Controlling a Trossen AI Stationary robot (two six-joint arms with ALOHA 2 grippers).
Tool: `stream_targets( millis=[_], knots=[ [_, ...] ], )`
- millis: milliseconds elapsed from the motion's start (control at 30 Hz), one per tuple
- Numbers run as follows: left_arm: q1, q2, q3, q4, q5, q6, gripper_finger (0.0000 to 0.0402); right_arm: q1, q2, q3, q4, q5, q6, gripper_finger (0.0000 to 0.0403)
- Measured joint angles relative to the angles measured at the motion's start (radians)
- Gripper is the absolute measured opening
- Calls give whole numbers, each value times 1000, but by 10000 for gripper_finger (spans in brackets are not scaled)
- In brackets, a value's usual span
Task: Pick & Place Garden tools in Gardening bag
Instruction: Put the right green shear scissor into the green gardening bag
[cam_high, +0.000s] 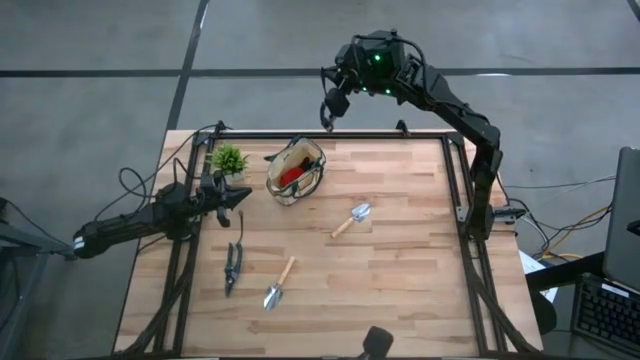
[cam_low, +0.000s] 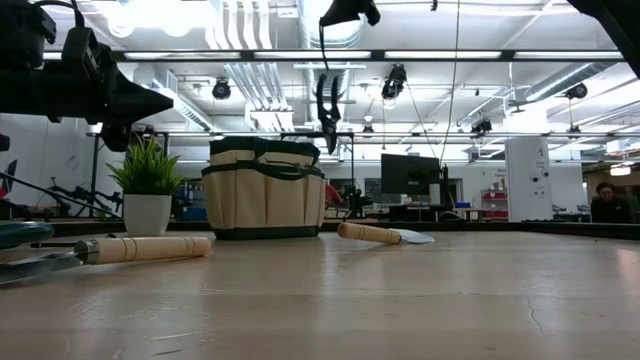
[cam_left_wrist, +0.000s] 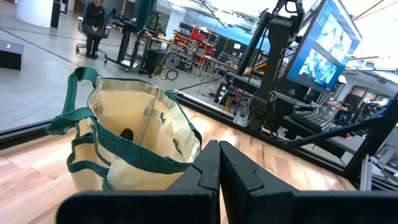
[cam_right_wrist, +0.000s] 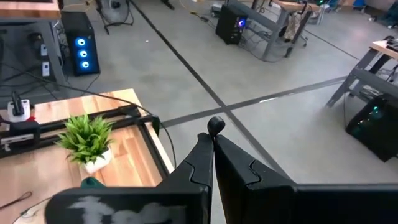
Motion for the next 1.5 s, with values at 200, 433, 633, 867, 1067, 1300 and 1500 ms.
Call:
stream_targets(
  millis=[200, 433, 633, 867, 1067, 1300, 1500],
  knots=[
    [0, 0, 0, 0, 0, 0, 5, 1, 0, -39, -6, -30, 14, 8],
    [0, 0, 0, 0, 0, 0, 5, 4, 0, -141, 102, -177, 104, 8],
    [0, 0, 0, 0, 0, 0, 5, 39, 0, -151, 124, -207, 131, 8],
    [0, 0, 0, 0, 0, 0, 5, 51, -12, -144, 96, -201, 148, 8],
    [0, 0, 0, 0, 0, 0, 5, 54, -11, -147, 24, -175, 147, 8],
    [0, 0, 0, 0, 0, 0, 5, 55, -11, -151, -17, -148, 153, 8],
    [0, 0, 0, 0, 0, 0, 5, 50, -13, -152, -54, -119, 125, 8]
  ],
)
